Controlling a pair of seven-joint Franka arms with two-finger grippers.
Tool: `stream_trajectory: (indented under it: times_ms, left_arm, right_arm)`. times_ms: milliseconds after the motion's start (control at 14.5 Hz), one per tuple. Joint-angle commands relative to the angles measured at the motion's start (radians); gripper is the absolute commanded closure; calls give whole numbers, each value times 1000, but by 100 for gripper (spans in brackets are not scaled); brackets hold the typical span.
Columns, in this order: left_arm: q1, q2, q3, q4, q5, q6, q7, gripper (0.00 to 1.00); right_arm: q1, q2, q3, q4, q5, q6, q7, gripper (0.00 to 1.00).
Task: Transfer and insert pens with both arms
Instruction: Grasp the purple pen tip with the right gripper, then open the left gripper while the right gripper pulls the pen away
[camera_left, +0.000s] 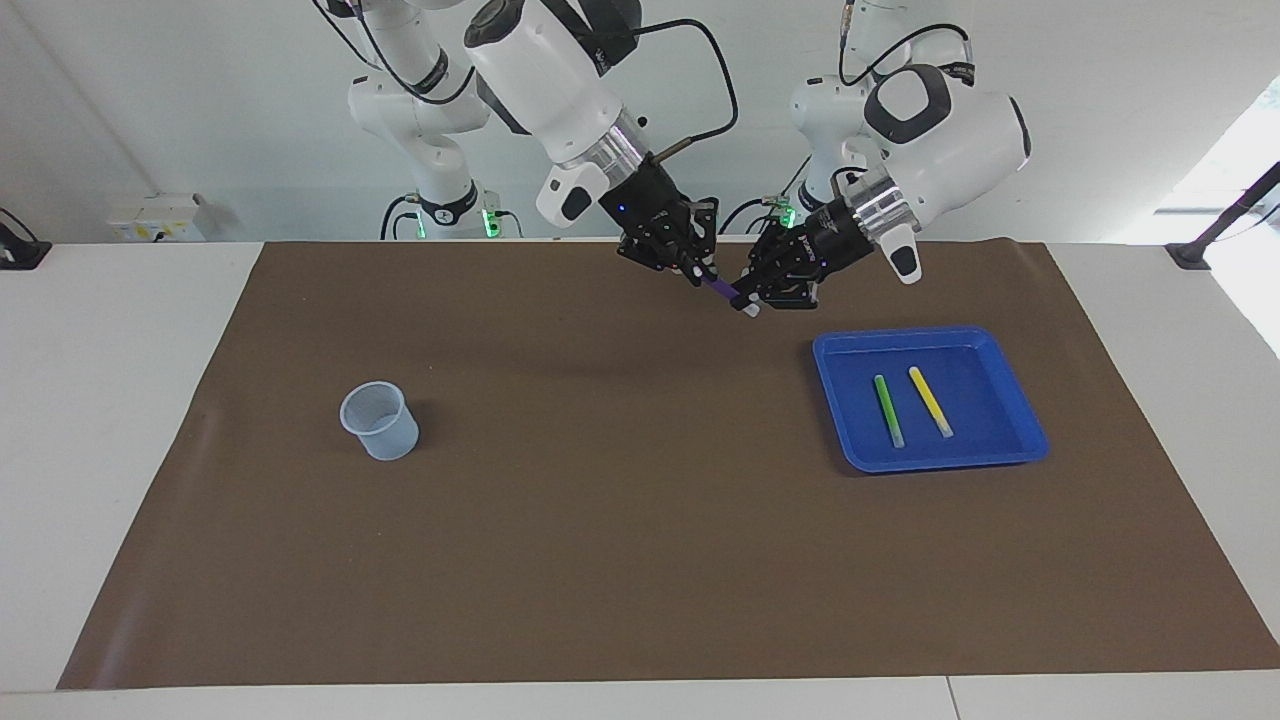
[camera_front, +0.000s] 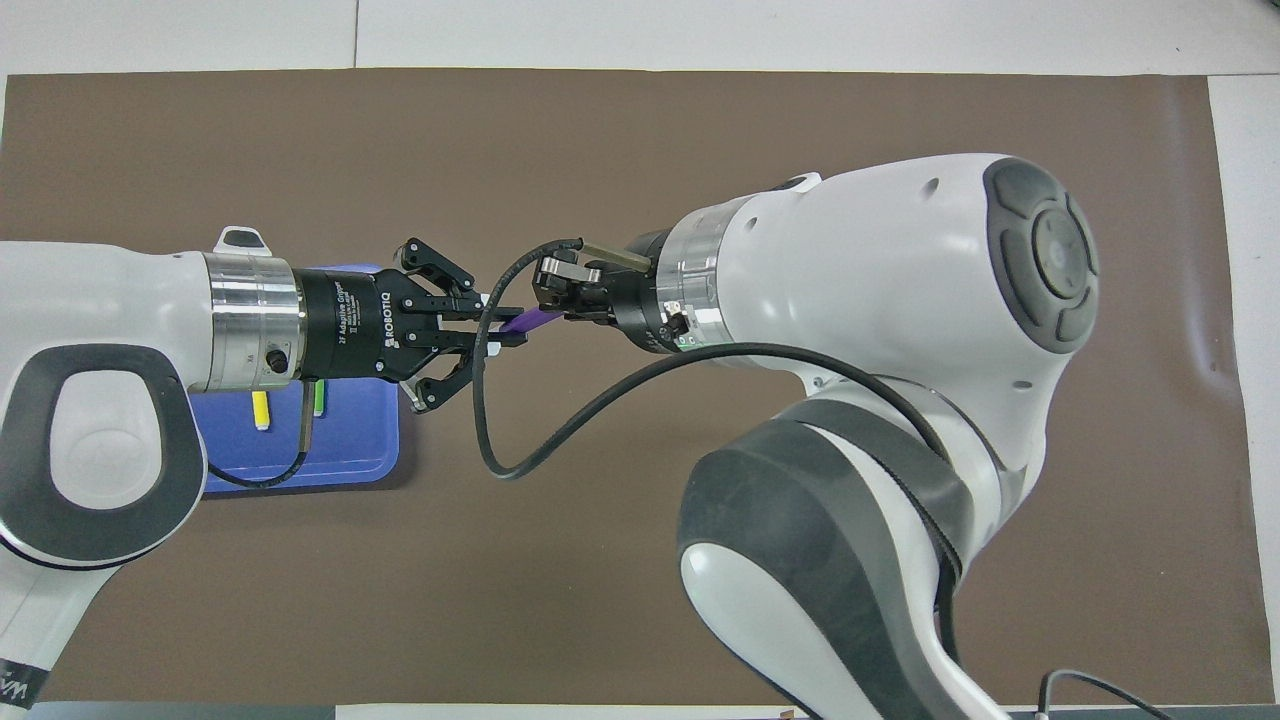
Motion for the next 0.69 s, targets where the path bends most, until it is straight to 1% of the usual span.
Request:
stream_trajectory:
  times_ms: [0, 69, 206, 344, 413, 619]
  left_arm:
    - [-16, -27, 0, -33, -25, 29, -29, 100]
    - [-18, -27, 0, -30, -25, 37, -34, 1]
    - [-18, -29, 0, -31, -25, 34, -37, 0]
    - [-16, -27, 0, -30, -22, 35, -34, 0]
    - [-15, -27, 2, -30, -20, 35, -32, 0]
    - [11, -27, 5, -30, -14, 35, -32, 0]
  right_arm:
    - [4, 13, 13, 18, -56, -11, 7, 100]
    - [-5, 12, 13, 14, -68, -16, 7, 100]
    - [-7, 0, -4, 9, -84, -65, -3, 100]
    - [-8, -40, -61, -8, -107, -117, -14, 100]
    - [-8, -65, -87, -32, -107, -137, -51, 100]
    - [-7, -138, -197, -130, -107, -142, -179, 100]
